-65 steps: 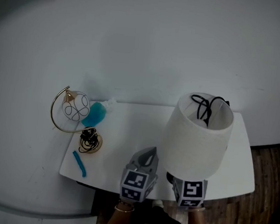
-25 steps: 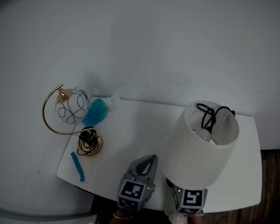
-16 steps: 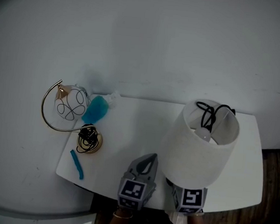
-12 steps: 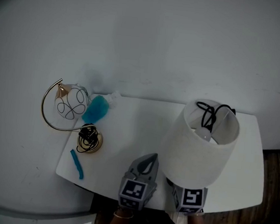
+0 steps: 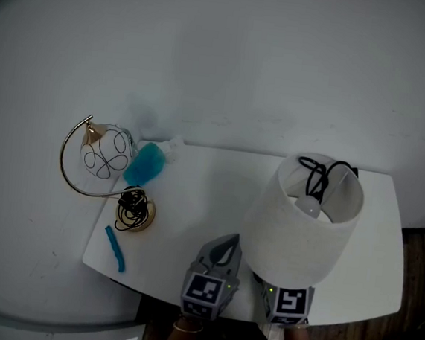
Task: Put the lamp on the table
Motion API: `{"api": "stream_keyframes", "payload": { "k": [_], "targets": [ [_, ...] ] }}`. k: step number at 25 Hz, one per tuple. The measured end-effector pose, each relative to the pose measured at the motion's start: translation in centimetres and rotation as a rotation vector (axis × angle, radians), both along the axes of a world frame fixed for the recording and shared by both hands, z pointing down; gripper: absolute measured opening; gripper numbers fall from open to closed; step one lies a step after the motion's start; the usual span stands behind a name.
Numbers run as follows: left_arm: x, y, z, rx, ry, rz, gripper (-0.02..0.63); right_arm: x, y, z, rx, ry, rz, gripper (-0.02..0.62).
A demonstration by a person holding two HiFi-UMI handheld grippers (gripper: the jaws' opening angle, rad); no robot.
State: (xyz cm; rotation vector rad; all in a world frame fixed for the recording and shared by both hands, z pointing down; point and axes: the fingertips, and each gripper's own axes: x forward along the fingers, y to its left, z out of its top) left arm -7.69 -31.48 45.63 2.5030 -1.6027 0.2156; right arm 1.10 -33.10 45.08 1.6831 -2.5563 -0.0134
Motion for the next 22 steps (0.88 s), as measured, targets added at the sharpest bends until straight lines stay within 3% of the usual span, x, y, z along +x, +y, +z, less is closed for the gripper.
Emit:
{"api": "stream_keyframes", "payload": {
  "k": [9, 15, 22],
  "targets": [
    [0.3, -0.3, 0.6, 0.0, 0.0, -0.004, 0.006, 0.2, -0.2, 0.6, 0.007, -0.008, -0.001, 0.063],
    [0.4, -0.5, 0.9, 0.003, 0.007, -0.005, 0.006, 0.2, -0.3, 1.0, -0.011, 0.048, -0.01, 0.064],
    [0.5, -0.4, 1.5, -0.002, 0.01, -0.001, 0.006, 0.3, -0.2, 1.2, 0.023, 0.013, -0.004, 0.064]
  ]
}}
